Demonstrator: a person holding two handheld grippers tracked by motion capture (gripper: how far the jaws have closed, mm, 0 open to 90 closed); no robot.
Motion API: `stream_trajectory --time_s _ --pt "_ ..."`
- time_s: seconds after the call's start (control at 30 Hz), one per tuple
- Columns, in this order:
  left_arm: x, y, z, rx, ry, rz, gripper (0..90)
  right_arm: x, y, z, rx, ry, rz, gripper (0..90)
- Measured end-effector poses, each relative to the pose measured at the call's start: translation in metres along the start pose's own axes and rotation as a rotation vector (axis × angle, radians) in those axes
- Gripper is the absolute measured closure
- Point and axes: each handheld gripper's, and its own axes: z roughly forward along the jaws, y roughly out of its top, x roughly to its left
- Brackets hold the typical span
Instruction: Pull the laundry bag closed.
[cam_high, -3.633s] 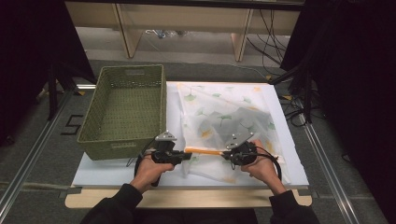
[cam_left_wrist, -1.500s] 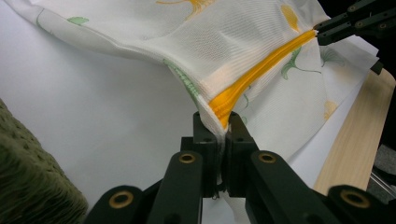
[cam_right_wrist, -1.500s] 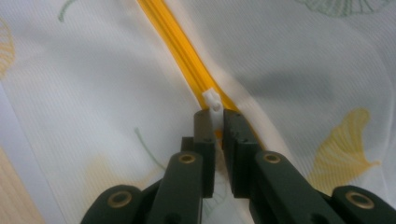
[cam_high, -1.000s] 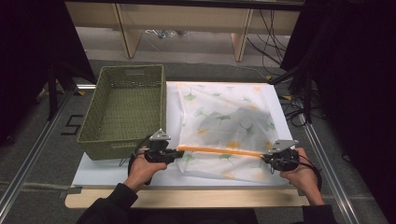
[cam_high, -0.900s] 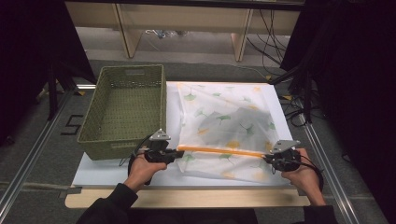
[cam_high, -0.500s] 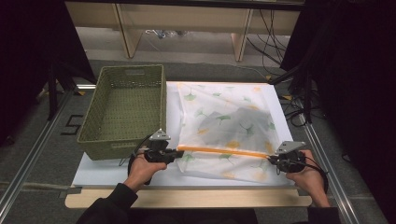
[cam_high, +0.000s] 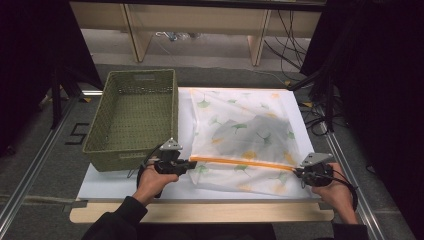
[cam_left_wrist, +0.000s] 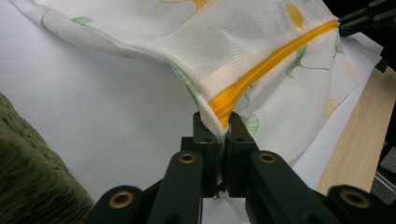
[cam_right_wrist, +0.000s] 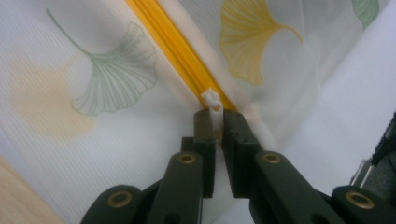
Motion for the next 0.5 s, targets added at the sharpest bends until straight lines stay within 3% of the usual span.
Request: stream_trajectory --time_s 0.1,0.13,0.33,0.4,0.5 --pt "0.0 0.0 0.0 0.002 0.0 0.0 85.9 -0.003 -0.004 -0.001 0.005 -0.007 -0.004 85.3" --pt "0.0 0.0 0.0 0.001 0.0 0.001 85.9 -0.002 -0.006 -0.003 0.012 -0.017 0.02 85.3" --pt "0.0 0.0 0.0 0.002 0.0 0.001 85.9 -0.006 -0.011 -0.006 0.014 -0.024 0.045 85.3" --pt "0.0 0.0 0.0 0.002 0.0 0.0 85.9 -0.008 -0.012 -0.006 0.017 -0.027 0.021 85.3" --pt "0.0 0.0 0.0 0.006 -0.001 0.006 85.9 -0.008 -0.015 -0.006 0.02 -0.03 0.039 85.3"
